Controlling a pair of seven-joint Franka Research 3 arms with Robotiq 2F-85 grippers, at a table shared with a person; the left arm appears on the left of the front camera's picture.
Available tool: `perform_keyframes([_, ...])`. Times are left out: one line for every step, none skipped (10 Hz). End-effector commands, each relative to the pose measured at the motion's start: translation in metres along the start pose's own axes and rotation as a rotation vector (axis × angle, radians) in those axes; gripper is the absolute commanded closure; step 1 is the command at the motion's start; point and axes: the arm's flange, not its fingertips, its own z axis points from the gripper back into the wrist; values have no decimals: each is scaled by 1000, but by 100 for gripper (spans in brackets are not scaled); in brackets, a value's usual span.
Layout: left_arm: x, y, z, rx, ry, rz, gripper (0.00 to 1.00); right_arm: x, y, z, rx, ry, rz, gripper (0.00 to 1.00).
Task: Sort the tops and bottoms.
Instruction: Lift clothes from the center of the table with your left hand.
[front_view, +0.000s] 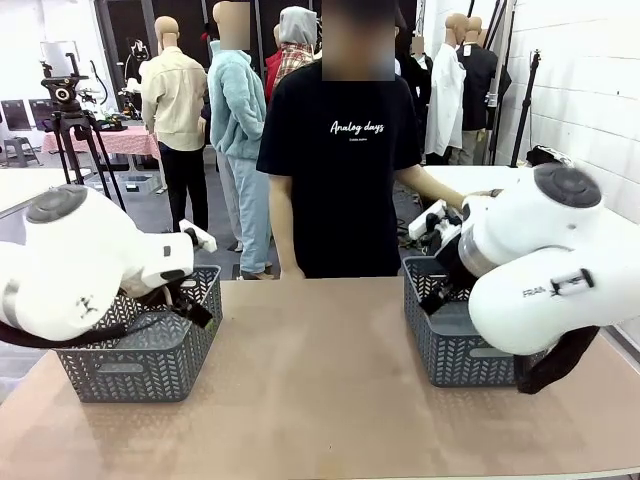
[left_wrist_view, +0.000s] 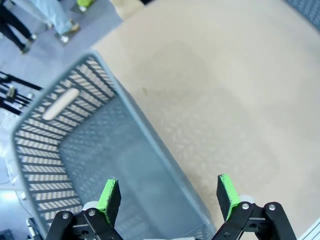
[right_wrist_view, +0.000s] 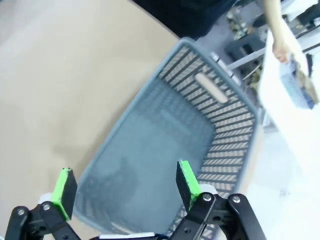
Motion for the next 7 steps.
perform_keyframes([10,3,32,39,-26,37,0,6,6,22,-29,-38,-11,0])
perform_keyframes([14,8,48,29,-47,41,0,8,2,30,-37,-58,-24,0])
perform_keyframes([15,9,56,14,-57,42,0,8,0,30,-30,-54,-38,0])
perform_keyframes([13,7,54,-11,-45,42,0,-1,-7,14,7,-9,-59,0])
perform_keyframes([11,5,47,-38,-19,44,0,-8,-7,7,42,14,-87,0])
perform_keyframes([7,3,45,-51,-4,48,0,-16,-6,3,58,37,-105,0])
perform_keyframes([6,0,40,-63,20,37,0,-21,-6,1,78,53,-116,0])
